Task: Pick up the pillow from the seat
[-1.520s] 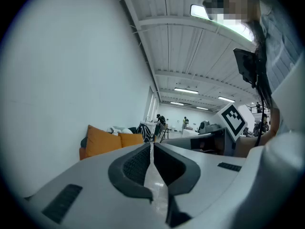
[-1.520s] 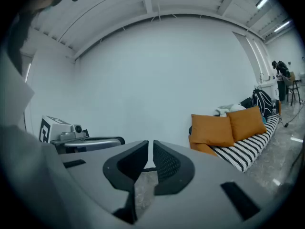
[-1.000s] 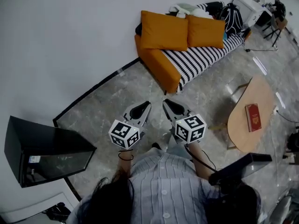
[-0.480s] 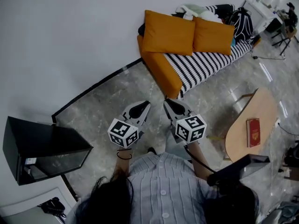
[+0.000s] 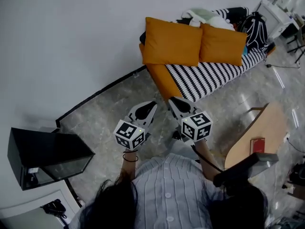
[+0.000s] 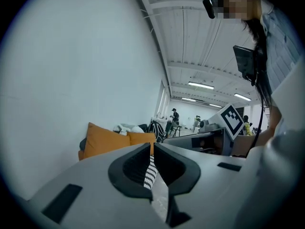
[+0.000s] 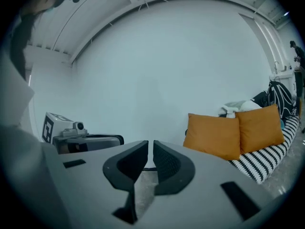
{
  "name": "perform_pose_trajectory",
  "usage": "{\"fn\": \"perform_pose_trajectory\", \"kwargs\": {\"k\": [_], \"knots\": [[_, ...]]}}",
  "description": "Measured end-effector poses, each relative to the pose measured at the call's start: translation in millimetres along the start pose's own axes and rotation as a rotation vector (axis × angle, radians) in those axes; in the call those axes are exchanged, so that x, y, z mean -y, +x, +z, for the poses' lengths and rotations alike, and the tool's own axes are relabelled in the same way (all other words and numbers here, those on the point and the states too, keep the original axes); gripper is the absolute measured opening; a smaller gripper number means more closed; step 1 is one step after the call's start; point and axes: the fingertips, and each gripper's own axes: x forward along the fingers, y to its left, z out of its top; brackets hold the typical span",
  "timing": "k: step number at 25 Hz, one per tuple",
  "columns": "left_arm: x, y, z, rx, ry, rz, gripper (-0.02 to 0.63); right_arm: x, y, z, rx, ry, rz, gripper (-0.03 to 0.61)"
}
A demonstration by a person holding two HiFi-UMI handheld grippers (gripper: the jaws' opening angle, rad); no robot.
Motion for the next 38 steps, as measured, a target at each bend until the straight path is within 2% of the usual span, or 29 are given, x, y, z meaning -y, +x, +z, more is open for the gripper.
{"fn": "perform_pose_trajectory", "kwargs": {"k": [7, 15, 23, 30, 34, 38], "knots": [[-12, 54, 17, 0.005, 0.01, 0.055, 0.011, 60, 14, 27, 0.005, 0.002, 0.032, 0.044], [-20, 77, 21, -0.005, 0.009, 0.09, 0.011, 83, 24, 37, 0.004, 0.001, 0.069, 0.044], [-21, 91, 21, -0.002, -0.004, 0.079, 0.011, 98, 24, 36, 0.002, 0.021, 0.057, 0.044], [-41, 130, 20, -0.026, 0.0, 0.018, 0.011, 137, 38, 43, 0.01, 0.034, -0.011, 0.044], [-67, 156, 32, -0.025, 0.013, -0.007, 0.011, 164, 60, 62, 0.024, 0.039, -0.048, 0.044], [-113, 180, 45, -0.035, 0.006, -0.006, 0.011, 183, 99, 80, 0.017, 0.041, -0.055, 0.044]]}}
